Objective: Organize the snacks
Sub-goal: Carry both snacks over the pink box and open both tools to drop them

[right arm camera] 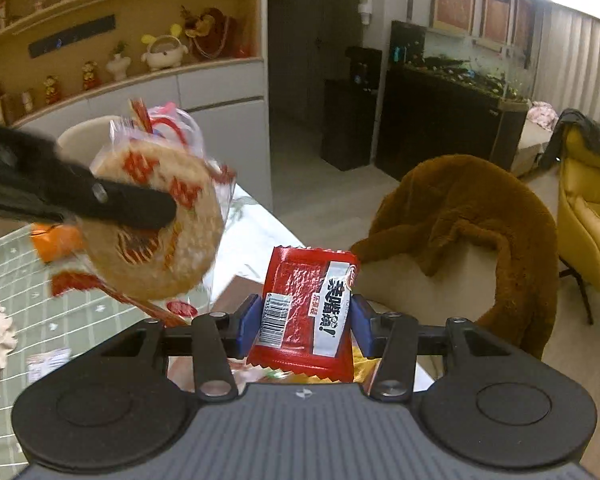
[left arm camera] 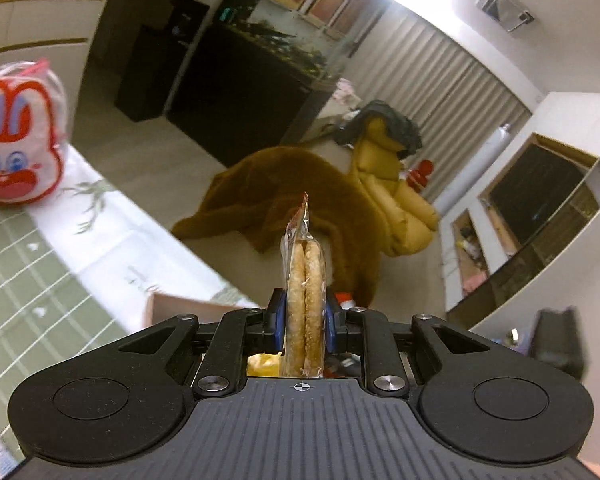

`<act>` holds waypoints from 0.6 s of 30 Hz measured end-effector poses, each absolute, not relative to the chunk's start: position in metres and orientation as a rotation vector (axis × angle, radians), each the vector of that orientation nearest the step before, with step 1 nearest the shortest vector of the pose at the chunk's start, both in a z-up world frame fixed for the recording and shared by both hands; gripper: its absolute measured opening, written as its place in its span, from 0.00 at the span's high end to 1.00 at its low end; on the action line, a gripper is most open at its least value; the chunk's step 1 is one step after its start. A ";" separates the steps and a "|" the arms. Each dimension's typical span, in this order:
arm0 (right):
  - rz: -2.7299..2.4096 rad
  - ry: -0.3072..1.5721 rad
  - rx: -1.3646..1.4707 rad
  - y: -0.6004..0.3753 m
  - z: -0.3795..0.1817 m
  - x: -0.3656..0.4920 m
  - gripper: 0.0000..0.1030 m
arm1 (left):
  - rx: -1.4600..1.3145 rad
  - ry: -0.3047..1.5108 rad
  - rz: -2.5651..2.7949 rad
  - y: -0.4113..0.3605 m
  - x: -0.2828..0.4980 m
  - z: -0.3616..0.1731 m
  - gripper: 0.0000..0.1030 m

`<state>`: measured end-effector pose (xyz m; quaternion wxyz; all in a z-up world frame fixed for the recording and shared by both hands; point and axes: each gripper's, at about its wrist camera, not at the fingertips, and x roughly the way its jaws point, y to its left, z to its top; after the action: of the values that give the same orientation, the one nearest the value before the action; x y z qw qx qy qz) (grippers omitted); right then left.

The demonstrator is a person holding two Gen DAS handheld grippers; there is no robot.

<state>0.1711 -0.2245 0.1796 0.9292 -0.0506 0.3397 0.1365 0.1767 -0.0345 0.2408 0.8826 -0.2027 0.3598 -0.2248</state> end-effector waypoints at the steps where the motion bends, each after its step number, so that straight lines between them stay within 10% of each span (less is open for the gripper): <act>1: 0.286 0.717 -0.091 -0.227 0.176 0.178 0.52 | -0.438 0.753 -0.479 -0.036 0.185 0.240 0.78; 10: 0.283 0.872 0.004 -0.257 0.114 0.182 0.39 | -0.451 1.068 -0.361 -0.052 0.233 0.103 0.72; 18: 0.265 0.909 0.008 -0.260 0.087 0.144 0.39 | -0.399 0.999 -0.263 -0.014 0.171 0.105 0.72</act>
<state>0.1440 -0.2604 0.0866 0.8899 0.0039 0.4379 0.1275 0.1710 -0.0138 0.1048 0.8505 -0.1894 0.4745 -0.1248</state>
